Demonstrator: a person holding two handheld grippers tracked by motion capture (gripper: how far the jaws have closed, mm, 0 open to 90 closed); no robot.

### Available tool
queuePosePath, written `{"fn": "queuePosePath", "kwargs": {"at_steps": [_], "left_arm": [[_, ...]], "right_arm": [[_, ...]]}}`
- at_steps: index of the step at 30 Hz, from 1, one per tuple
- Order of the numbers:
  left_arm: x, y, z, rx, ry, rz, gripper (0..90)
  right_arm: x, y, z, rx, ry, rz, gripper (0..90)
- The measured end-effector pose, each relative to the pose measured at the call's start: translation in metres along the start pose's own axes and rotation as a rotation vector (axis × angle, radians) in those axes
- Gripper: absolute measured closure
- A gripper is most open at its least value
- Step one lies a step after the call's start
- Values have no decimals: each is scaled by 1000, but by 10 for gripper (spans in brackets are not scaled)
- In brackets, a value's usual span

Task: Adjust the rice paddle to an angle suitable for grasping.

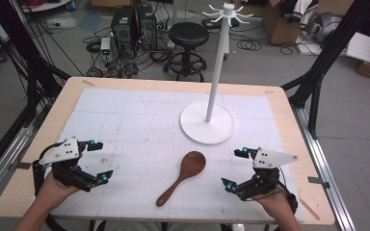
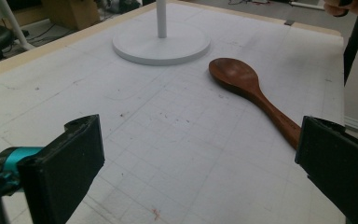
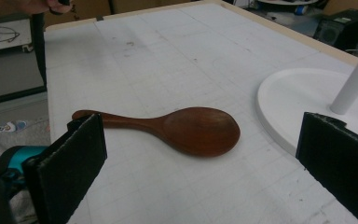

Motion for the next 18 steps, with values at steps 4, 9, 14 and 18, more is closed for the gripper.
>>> {"fn": "queuePosePath", "kwargs": {"at_steps": [4, 9, 14, 18], "left_arm": [[1, 0, 0, 2, 4, 0, 17], [2, 0, -1, 2, 4, 5, 17], [2, 0, -1, 1, 3, 5, 17], [2, 0, -1, -1, 4, 5, 17]], "right_arm": [[5, -3, 4, 18, -4, -17, 7], [11, -11, 16, 60, -26, -50, 7], [16, -20, 26, 109, -38, -76, 43], [18, -27, 30, 163, -50, -100, 58]]}}
Point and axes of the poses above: each handheld gripper's, and its own axes: z roughly forward along the jaws, x roughly out of its top, y roughly to its right, the point moved 9 cm from there along z, roughly forward along the jaws, and after that the axes turned 1 degree about -z, right-handed, at the moved point
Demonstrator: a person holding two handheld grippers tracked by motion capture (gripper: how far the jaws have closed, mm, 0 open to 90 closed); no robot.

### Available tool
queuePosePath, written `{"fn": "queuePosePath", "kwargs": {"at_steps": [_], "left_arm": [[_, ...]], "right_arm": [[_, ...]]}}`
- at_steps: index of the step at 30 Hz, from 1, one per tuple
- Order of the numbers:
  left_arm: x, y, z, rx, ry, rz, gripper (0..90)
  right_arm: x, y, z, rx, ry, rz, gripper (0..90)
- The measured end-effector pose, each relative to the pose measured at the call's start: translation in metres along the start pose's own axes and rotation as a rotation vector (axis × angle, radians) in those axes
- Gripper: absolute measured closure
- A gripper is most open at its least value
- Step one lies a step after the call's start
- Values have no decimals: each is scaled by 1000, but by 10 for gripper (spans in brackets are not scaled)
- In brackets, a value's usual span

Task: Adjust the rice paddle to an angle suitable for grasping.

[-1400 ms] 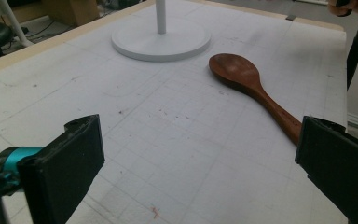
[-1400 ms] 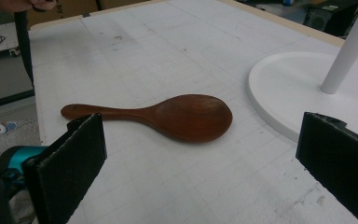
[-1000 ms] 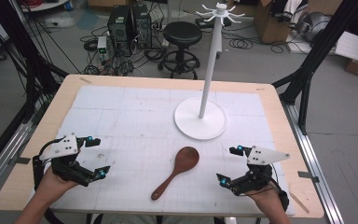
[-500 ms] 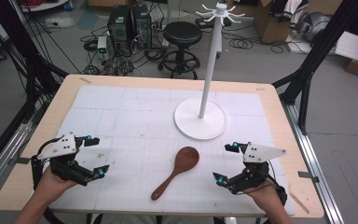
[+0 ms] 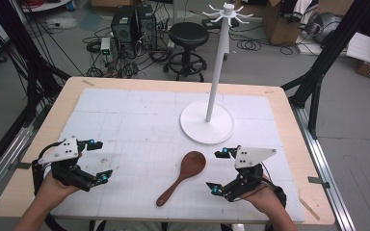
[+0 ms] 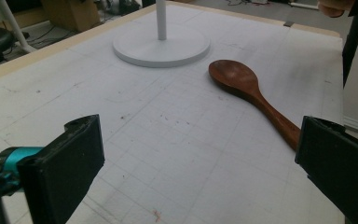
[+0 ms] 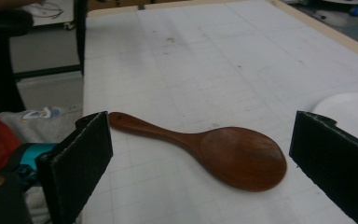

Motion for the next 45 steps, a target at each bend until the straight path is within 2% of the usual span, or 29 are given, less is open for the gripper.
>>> {"fn": "queuePosePath", "kwargs": {"at_steps": [3, 4, 6, 9, 11, 13, 15, 18, 23, 24, 26, 28, 30, 32, 33, 34, 35, 38, 40, 45], "left_arm": [[0, 0, 0, 1, 0, -1, 17], [0, 0, 0, 0, 0, 0, 17], [0, 0, 0, 2, 0, 1, 17], [0, 0, 0, 2, -1, 1, 18], [0, 0, 0, 2, -1, 2, 17], [0, 0, 0, 2, -1, 2, 17], [0, 0, 0, 1, 0, 1, 17], [0, 0, 0, 1, -1, -2, 17], [0, 0, 0, 3, -2, 1, 17], [0, 0, 0, 3, 0, 2, 17], [0, 0, 0, 4, -1, 3, 17], [0, 0, 0, 2, -1, 3, 17], [0, 0, 0, 2, -2, 5, 17], [0, 0, 0, 5, -1, 5, 17], [0, 0, 0, 5, -1, 5, 17], [0, 0, 0, 6, 0, 4, 18], [0, 0, 0, 6, 0, 4, 18], [0, 0, 0, 2, -4, 6, 17], [0, 1, 0, 2, -6, 10, 17], [0, 1, 0, 1, -5, 9, 17]], "right_arm": [[0, -2, 2, 26, -15, -19, 59], [-2, -3, 4, 62, -37, -34, 61], [-2, -5, 5, 84, -42, -37, 63], [-3, -4, 6, 91, -52, -52, 69], [-3, -5, 6, 105, -64, -66, 148], [-3, -6, 6, 116, -68, -65, 157], [-5, -10, 8, 132, -93, -96, 178], [-6, -15, 13, 161, -129, -115, 246], [-7, -20, 18, 200, -149, -147, 335], [-9, -23, 21, 217, -162, -158, 386], [-9, -24, 22, 221, -167, -162, 404], [-12, -27, 28, 250, -195, -164, 517], [-14, -28, 30, 259, -209, -162, 595], [-14, -29, 34, 267, -222, -181, 672], [-14, -29, 34, 267, -222, -181, 672], [-14, -32, 37, 279, -235, -201, 747], [-14, -33, 38, 283, -239, -206, 778], [-15, -36, 44, 297, -266, -231, 827], [-16, -38, 50, 285, -275, -255, 877], [-19, -43, 61, 299, -323, -289, 899]]}}
Point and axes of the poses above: each handheld gripper's, and its own axes: z roughly forward along the jaws, x roughly out of its top, y roughly to its right, the point moved 9 cm from there along z, roughly forward along the jaws, and after that the axes turned 1 degree about -z, right-handed, at the moved point
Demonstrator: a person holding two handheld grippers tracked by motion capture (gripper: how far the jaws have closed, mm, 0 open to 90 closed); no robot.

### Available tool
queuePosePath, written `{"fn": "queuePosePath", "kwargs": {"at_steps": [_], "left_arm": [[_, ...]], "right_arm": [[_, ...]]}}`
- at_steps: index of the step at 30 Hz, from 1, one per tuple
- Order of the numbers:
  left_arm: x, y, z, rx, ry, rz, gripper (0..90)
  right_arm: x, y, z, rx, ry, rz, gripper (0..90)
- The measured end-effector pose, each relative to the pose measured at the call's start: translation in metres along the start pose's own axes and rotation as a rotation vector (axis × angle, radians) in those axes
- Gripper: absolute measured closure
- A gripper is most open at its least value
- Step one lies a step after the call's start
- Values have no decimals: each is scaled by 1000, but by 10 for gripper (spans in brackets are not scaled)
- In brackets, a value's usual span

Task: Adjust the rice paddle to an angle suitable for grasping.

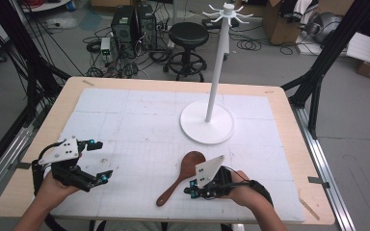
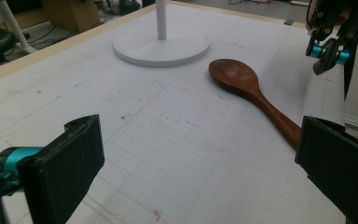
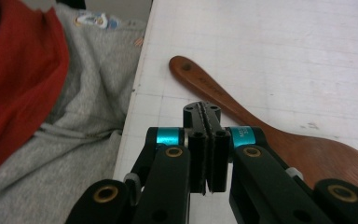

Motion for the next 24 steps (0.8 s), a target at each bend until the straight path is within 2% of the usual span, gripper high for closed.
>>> {"fn": "queuePosePath", "kwargs": {"at_steps": [2, 8, 14, 24], "left_arm": [[0, 0, 0, 0, -1, 1, 17], [0, 0, 0, 0, -1, 2, 17], [0, 1, 0, 0, 0, 2, 17], [-1, 1, 0, -2, -2, 1, 17]], "right_arm": [[0, -3, 8, 15, -35, -17, 899], [4, -5, 25, 38, -88, -61, 899], [11, -3, 38, 41, -116, -83, 900], [14, -8, 59, 82, -164, -117, 900]]}}
Point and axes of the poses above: each handheld gripper's, and its own axes: z roughly forward along the jaws, x roughly out of its top, y roughly to its right, the point moved 9 cm from there along z, roughly forward along the jaws, and after that the axes turned 1 degree about -z, right-handed, at the moved point
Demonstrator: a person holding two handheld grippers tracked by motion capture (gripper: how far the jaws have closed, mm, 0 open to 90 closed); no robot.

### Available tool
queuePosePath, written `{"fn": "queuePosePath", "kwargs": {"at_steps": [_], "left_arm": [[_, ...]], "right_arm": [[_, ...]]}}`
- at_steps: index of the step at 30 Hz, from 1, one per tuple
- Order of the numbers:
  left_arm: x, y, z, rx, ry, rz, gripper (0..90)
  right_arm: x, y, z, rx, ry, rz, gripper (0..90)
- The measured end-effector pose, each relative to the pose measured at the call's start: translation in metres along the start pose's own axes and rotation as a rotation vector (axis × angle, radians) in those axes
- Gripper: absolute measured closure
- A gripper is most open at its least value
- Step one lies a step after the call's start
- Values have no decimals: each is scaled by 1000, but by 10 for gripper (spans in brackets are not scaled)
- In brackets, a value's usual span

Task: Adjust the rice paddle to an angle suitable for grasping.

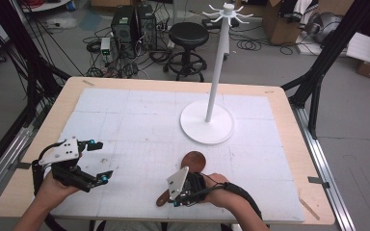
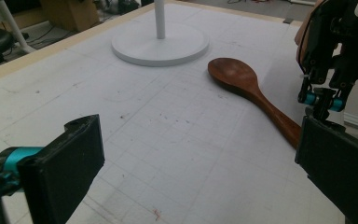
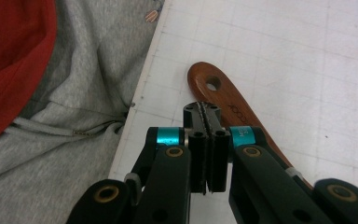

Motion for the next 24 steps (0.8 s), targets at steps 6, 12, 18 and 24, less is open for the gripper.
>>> {"fn": "queuePosePath", "kwargs": {"at_steps": [6, 12, 18, 24], "left_arm": [[0, -1, 0, -1, 2, -5, 17], [0, -1, 0, -3, -2, -5, 18], [-1, -1, 0, -3, 0, -5, 17], [-1, -1, 1, -1, -6, -4, 17]], "right_arm": [[-2, 0, 6, 0, -31, 2, 900], [-2, 6, 9, -18, -40, 32, 900], [-4, 15, 9, -44, -48, 61, 900], [-7, 24, 11, -67, -55, 86, 900]]}}
Point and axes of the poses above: each handheld gripper's, and its own axes: z roughly forward along the jaws, x roughly out of its top, y roughly to its right, the point moved 9 cm from there along z, roughly forward along the jaws, and after that the axes turned 1 degree about -z, right-handed, at the moved point
